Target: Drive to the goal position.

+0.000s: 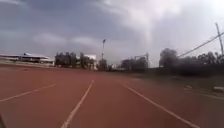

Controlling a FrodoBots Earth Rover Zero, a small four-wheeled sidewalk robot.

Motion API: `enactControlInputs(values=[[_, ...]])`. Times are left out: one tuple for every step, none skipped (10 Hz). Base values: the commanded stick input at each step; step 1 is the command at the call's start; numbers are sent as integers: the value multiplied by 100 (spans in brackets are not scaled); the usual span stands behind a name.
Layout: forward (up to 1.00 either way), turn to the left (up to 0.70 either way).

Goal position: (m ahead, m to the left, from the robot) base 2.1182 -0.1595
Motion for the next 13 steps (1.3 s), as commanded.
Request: enactControlInputs(values=[[70, 0], [70, 0], [70, 0], [70, 0], [70, 0], [70, 0], [70, 0], [70, 0], [70, 0], [70, 0], [70, 0], [70, 0], [70, 0]])
